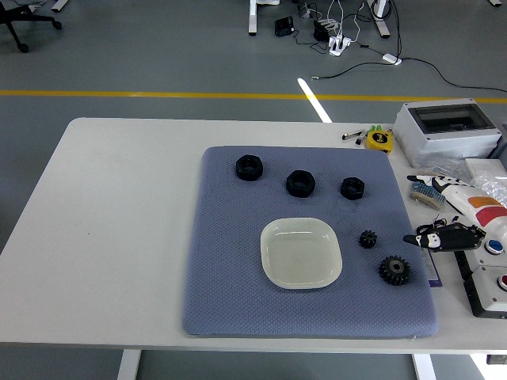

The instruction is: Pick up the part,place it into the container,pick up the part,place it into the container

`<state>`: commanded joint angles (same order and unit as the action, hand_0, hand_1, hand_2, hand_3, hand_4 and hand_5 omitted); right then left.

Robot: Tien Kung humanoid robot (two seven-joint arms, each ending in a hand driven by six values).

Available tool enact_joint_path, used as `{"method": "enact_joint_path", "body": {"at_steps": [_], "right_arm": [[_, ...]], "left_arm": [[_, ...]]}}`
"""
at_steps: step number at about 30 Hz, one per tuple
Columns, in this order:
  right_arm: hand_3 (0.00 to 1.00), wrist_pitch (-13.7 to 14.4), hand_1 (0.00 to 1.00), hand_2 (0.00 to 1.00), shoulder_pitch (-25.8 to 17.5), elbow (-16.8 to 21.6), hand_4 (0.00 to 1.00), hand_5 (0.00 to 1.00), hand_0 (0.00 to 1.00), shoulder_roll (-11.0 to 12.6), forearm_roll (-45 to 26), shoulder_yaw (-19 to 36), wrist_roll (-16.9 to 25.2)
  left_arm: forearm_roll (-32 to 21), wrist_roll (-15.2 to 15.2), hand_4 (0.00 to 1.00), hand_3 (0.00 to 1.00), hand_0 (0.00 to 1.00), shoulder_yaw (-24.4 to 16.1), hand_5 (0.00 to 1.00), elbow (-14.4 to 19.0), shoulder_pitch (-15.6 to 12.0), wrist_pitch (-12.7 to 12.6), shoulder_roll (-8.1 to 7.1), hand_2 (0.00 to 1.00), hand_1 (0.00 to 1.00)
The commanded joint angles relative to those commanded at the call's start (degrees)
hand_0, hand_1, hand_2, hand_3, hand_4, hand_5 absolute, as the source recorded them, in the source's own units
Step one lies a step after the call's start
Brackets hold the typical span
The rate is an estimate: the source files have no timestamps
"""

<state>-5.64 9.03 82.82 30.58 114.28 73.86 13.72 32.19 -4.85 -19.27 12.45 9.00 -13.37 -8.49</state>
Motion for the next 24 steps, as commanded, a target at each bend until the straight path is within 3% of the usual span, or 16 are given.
{"method": "enact_joint_path", "body": {"at_steps": [11, 12, 13, 24], "right_arm": [[0.846, -2.48, 0.806, 0.829, 0.59, 1.37, 0.998, 0.461, 0.844, 1.35, 0.71, -5.40, -0.65], [0.815, -2.56, 0.758, 0.798, 0.56, 1.44, 0.998, 0.450, 0.773, 1.36, 0.79, -5.58, -0.68], [0.815, -2.67, 0.758, 0.798, 0.47, 1.55, 0.998, 0.450, 0.773, 1.34, 0.96, -5.88, -0.76], [0.778, -1.78, 0.717, 0.767, -0.43, 1.31, 0.998, 0.409, 0.700, 0.48, 2.75, -8.51, -1.08]], "left_arm": [[0.23, -0.11, 0.716, 0.619, 0.705, -0.14, 0.679, -0.01, 0.02, 0.07, -0.07, 0.712, 0.633], [0.25, -0.11, 0.716, 0.619, 0.705, -0.18, 0.679, -0.02, 0.02, 0.07, -0.07, 0.712, 0.633], [0.29, -0.14, 0.716, 0.619, 0.705, -0.22, 0.679, -0.03, 0.02, 0.07, -0.08, 0.712, 0.633], [0.58, -0.26, 0.716, 0.619, 0.705, -0.43, 0.679, -0.05, -0.15, 0.12, -0.10, 0.716, 0.633]]}}
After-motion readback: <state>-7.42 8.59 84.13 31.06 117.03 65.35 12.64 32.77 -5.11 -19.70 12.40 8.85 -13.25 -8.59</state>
